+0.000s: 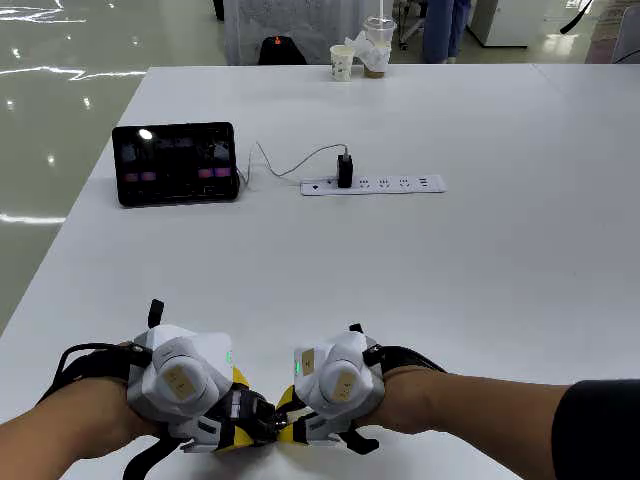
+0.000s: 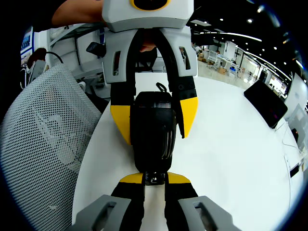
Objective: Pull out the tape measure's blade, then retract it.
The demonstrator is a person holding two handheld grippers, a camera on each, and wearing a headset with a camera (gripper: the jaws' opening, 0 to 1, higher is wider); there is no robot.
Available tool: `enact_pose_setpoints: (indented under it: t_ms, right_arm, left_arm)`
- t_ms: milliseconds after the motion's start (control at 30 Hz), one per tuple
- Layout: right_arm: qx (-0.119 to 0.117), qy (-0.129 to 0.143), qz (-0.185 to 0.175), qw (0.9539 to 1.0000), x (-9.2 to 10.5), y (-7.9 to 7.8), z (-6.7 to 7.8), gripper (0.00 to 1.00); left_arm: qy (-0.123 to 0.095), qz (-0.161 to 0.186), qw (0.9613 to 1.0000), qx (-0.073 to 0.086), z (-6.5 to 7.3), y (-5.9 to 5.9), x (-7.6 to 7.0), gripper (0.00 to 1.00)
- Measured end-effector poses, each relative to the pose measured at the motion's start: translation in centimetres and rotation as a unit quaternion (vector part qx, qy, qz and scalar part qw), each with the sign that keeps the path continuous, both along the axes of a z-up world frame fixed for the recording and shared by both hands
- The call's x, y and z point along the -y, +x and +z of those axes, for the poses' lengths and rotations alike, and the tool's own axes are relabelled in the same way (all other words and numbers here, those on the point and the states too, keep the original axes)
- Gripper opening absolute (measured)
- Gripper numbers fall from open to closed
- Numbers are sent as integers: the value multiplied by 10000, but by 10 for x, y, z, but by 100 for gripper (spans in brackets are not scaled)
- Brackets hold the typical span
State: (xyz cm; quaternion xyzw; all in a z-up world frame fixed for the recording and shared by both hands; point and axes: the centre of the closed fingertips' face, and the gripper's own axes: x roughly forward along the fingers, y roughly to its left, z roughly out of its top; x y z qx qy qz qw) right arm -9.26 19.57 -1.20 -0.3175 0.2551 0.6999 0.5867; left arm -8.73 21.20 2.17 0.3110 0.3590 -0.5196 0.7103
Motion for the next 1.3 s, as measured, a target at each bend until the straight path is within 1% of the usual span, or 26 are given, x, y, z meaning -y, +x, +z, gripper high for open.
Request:
enact_pose_setpoints:
  t_ms: [33,67,133,167,200,233,267,400,500,533,567,600,700,800,867,933,1133,1300]
  right_arm:
    - [-29,-5,1,10000,0,0,0,12]
    - [-10,-6,45,10000,0,0,-1,11]
    - [-78,-31,41,10000,0,0,0,11]
    - [-32,-45,130,9999,0,0,-1,11]
    - [6,-47,139,9999,0,0,-1,11]
    - [-223,-3,-93,9997,0,-1,0,11]
    - [-276,11,-125,9995,0,0,0,10]
    - [-205,-31,-96,9997,0,-1,-1,10]
    - [-248,-47,-165,9995,0,-1,-1,10]
    - [-276,-39,-192,9994,0,-1,-1,10]
    - [-397,-35,-270,9988,1,-1,-1,10]
    - [-425,-14,-266,9987,1,-1,-1,10]
    - [-392,3,-220,9990,3,-2,-2,10]
    - [-179,-12,-78,9998,3,-4,-1,10]
    - [-148,10,-93,9998,3,-4,-2,10]
    - [-165,39,-169,9997,4,-3,-2,10]
    - [-144,1,-170,9998,6,-3,-2,10]
    - [-203,-31,-194,9996,8,-3,-3,10]
  left_arm:
    - [1,-2,10000,5,0,0,0,30]
    - [1,-9,10000,9,0,0,0,30]
    - [0,-17,10000,6,0,0,0,30]
    - [0,-19,10000,3,0,0,0,30]
    - [0,-20,10000,-1,0,0,0,30]
    - [7,-21,10000,-7,0,0,0,30]
    - [15,-20,10000,-11,0,0,0,30]
    - [51,-36,10000,-9,0,-1,0,30]
    - [82,-39,10000,-6,0,-1,-1,30]
    - [85,-42,10000,2,0,-1,-1,30]
    - [82,-37,10000,1,0,-1,-1,30]
    - [78,-45,10000,0,0,-1,-1,30]
    - [82,-50,10000,7,0,-1,-1,30]
    - [95,-35,9999,-6,0,-2,-1,30]
    - [100,-39,9999,-11,0,-1,-1,30]
    - [93,-32,10000,-13,0,-2,-1,30]
    - [98,-23,9999,23,1,-3,-1,30]
    - [96,-10,9999,39,2,-3,-1,30]
